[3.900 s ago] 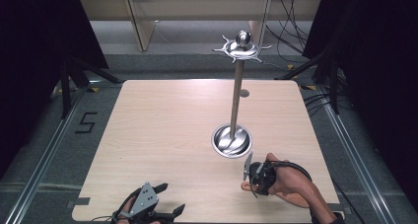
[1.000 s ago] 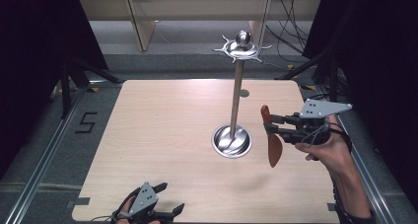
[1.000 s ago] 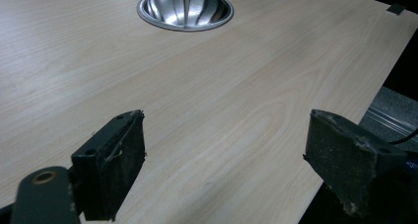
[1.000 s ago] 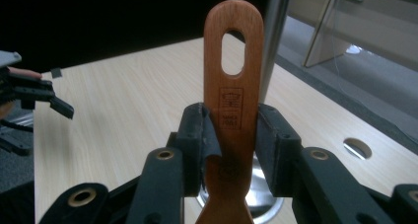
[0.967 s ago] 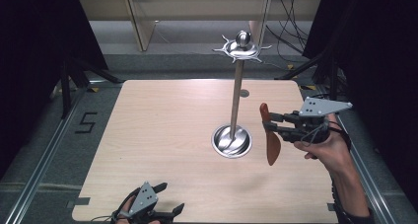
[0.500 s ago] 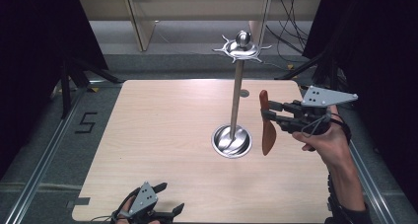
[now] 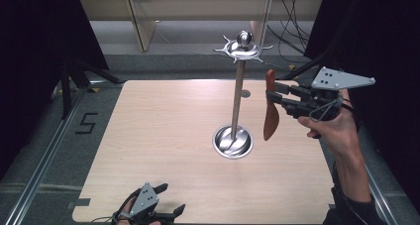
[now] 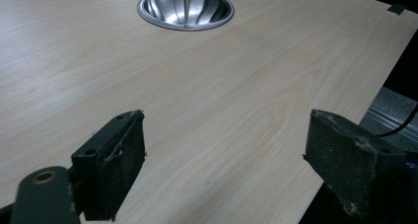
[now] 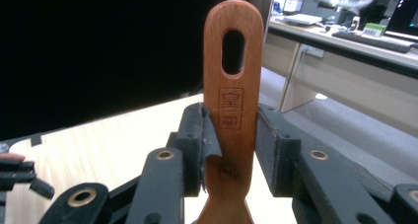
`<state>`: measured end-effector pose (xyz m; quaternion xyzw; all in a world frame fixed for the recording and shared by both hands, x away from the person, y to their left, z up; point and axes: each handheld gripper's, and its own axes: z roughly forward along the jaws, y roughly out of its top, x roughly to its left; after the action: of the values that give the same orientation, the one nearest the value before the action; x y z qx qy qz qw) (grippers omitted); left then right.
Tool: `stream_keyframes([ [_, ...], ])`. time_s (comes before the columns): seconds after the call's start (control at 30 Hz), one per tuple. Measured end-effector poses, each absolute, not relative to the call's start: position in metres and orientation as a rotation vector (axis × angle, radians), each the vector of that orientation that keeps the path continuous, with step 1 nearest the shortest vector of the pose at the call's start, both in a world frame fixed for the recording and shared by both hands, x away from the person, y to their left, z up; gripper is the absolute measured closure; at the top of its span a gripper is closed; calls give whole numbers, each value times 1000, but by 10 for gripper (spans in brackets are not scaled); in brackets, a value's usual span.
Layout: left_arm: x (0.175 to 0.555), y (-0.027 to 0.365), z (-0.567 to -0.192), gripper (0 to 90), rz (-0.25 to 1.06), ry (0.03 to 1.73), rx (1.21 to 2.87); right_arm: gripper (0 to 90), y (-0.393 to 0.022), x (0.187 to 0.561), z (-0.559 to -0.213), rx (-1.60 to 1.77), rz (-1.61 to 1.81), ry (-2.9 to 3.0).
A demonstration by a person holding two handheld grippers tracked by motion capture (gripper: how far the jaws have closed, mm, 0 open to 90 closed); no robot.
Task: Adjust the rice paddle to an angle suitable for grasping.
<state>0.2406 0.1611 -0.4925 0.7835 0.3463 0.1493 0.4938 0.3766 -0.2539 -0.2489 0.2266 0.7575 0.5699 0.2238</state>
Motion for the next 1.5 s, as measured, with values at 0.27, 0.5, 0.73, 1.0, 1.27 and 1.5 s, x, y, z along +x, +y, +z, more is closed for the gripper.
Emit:
stream_keyframes([
  [0.27, 241, 161, -493, 148, 363, 839, 1901, 672, -251, 381, -232, 635, 1590, 2061],
  [0.5, 240, 161, -493, 147, 360, 837, 1905, 672, -245, 388, -226, 620, 1574, 2040],
  [0.73, 240, 161, -492, 147, 361, 838, 1903, 672, -238, 395, -226, 663, 1565, 2061],
  [1.0, 240, 161, -492, 147, 360, 835, 1907, 671, -230, 402, -230, 687, 1546, 2079],
  [1.27, 241, 161, -493, 147, 358, 833, 1902, 670, -228, 408, -232, 686, 1555, 2083],
  [1.5, 240, 161, -493, 148, 360, 836, 1911, 669, -232, 408, -236, 681, 1594, 2078],
])
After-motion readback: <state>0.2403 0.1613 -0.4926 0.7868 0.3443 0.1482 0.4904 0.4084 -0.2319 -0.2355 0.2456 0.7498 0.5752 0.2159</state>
